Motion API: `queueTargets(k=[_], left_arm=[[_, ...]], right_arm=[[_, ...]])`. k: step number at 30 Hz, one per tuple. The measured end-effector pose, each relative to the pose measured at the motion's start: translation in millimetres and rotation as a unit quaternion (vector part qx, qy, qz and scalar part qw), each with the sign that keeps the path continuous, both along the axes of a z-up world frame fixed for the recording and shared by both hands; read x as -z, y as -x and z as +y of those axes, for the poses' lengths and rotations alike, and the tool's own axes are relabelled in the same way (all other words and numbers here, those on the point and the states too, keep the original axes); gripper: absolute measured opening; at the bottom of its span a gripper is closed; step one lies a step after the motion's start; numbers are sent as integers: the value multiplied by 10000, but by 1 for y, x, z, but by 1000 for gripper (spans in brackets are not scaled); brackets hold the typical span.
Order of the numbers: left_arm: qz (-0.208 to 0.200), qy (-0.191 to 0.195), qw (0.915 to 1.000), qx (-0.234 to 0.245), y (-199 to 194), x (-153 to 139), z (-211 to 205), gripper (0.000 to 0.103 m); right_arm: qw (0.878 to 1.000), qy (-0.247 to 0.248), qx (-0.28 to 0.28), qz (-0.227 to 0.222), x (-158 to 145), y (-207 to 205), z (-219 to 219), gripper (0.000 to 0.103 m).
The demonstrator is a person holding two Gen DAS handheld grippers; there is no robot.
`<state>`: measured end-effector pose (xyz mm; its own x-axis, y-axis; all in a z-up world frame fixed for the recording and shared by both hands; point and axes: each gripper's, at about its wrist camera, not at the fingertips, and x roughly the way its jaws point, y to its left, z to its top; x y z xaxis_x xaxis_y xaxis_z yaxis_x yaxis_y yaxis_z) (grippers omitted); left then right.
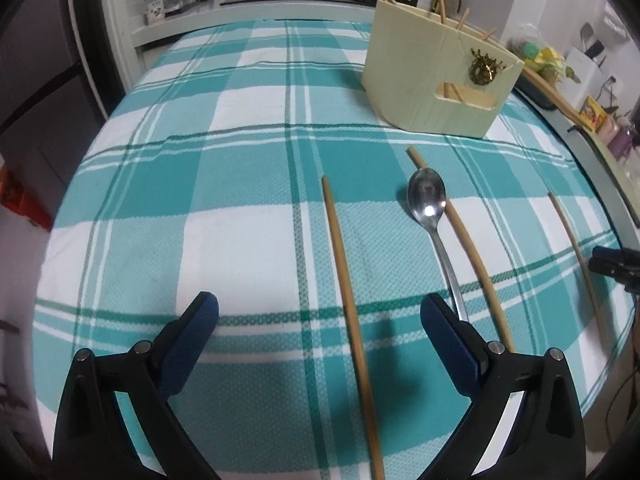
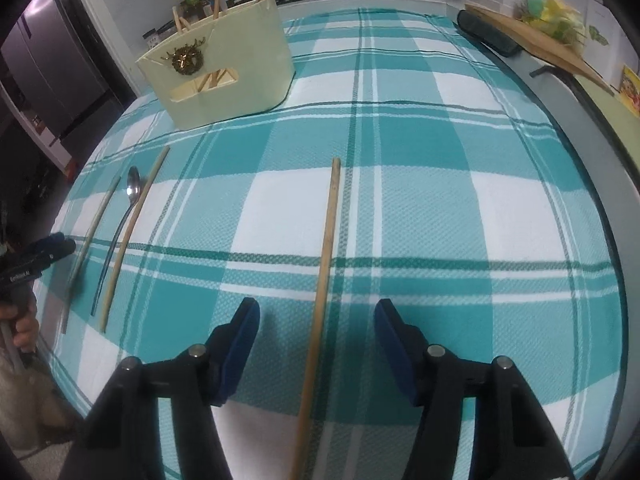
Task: Organize utensils
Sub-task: 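Carry the chopstick to the holder with the right tool while the left tool grasps another chopstick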
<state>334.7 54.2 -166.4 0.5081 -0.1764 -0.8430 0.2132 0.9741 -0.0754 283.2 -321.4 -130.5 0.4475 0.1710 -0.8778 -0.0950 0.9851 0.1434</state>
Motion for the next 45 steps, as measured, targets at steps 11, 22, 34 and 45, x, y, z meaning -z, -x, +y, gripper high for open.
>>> queueTargets(k=[11,22,34,45], left_arm=[[359,-577,9976,136,-53,24,-20,87],[187,-406,9987,232,-66,10,-26,4],[-1034,526,9932,43,-5,-94,4,4],[-1812,1051,9776,181,55,-165,14,4]], right_arm=[[9987,254,-236,381,10,-74,12,51],[9993,238,37,279,10,-107,7,7],[9965,-280,-155,-768,-81,-52,14,7],[9828,-328,-608,-1715,-159,7,44,7]])
